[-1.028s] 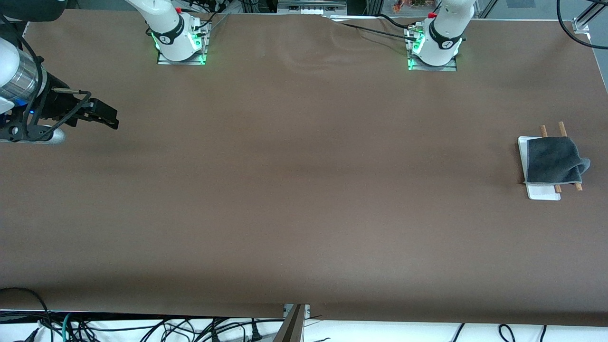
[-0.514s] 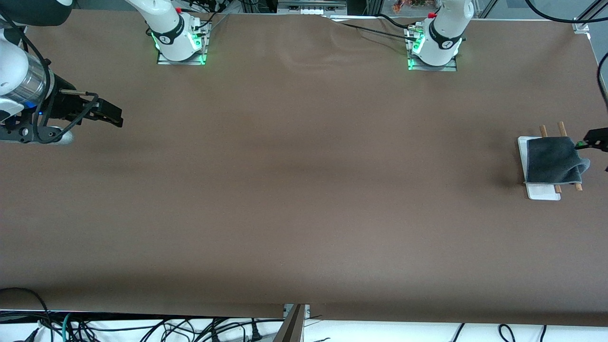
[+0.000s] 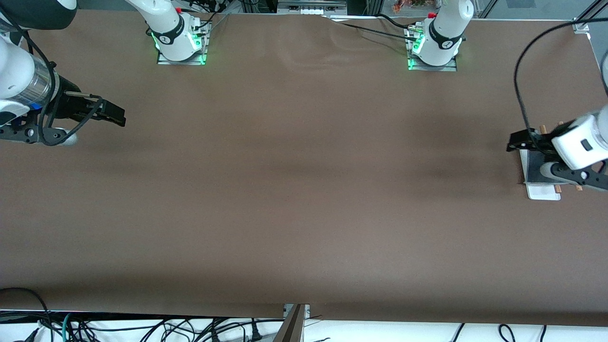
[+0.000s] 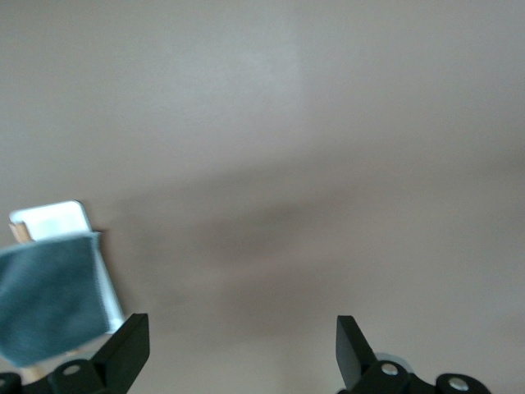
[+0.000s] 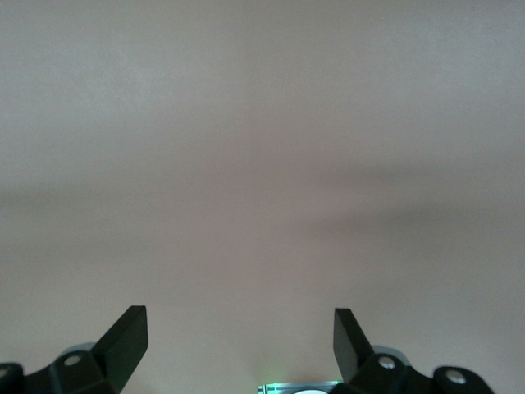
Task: Pass towel and hang on rack
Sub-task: 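Open the left gripper and lift it away from the rack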
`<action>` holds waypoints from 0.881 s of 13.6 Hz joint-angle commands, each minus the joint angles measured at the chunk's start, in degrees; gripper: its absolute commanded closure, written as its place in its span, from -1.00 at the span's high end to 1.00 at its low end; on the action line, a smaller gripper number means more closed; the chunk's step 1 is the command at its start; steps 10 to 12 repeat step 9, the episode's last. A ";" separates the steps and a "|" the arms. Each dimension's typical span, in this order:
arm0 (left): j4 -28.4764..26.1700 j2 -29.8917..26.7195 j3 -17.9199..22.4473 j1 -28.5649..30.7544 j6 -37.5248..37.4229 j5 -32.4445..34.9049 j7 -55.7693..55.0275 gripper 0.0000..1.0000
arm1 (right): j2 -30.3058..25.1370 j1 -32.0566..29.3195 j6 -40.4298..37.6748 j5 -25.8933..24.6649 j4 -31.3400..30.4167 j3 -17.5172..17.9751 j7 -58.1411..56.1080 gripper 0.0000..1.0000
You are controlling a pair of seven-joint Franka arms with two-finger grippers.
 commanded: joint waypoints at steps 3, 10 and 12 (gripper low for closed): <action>-15.54 -12.30 1.63 -4.73 12.99 -1.18 -8.31 1.00 | -5.85 0.21 4.56 -0.89 -8.10 0.15 0.91 1.00; -16.35 -12.76 3.65 -6.32 12.83 -1.26 -8.40 1.00 | -5.77 0.21 5.01 -0.98 -7.85 0.06 0.82 1.00; -16.35 -12.76 3.65 -6.32 12.83 -1.26 -8.40 1.00 | -5.77 0.21 5.01 -0.98 -7.85 0.06 0.82 1.00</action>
